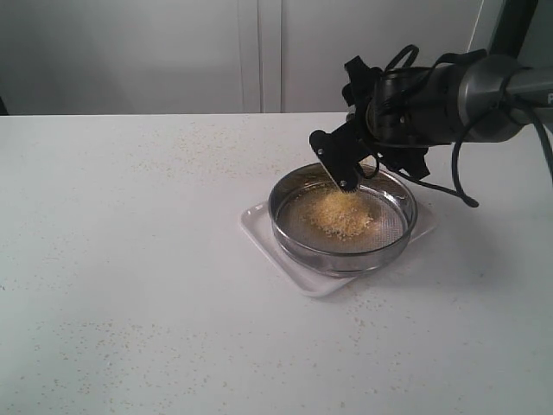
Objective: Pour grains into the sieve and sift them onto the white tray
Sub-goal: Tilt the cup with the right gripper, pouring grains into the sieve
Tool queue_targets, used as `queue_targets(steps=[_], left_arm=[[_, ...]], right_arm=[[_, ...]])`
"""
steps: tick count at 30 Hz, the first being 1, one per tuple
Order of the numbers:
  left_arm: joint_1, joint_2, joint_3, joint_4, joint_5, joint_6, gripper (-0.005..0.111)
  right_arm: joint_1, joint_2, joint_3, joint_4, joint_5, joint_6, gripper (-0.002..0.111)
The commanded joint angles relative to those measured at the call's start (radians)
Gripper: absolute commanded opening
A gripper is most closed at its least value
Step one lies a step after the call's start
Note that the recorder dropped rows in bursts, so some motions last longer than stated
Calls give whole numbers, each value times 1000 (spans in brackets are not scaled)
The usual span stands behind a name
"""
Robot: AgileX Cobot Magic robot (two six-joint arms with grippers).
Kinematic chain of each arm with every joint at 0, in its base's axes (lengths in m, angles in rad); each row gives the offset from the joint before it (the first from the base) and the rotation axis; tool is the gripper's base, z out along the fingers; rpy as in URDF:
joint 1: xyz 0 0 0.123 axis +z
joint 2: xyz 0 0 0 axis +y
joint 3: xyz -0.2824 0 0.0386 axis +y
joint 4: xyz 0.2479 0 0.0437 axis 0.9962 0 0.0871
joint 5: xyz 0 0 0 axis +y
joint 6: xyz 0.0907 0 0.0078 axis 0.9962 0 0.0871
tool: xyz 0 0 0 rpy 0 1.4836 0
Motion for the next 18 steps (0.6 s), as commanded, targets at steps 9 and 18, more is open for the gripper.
queue_targets(steps=[9,18], left_arm=[[0,-3,10,-2,14,3,0],[0,-3,10,-2,14,3,0]], right_arm=[[-1,-23,-10,-72,-8,14,0],[11,-45,-8,-59,14,15,0]])
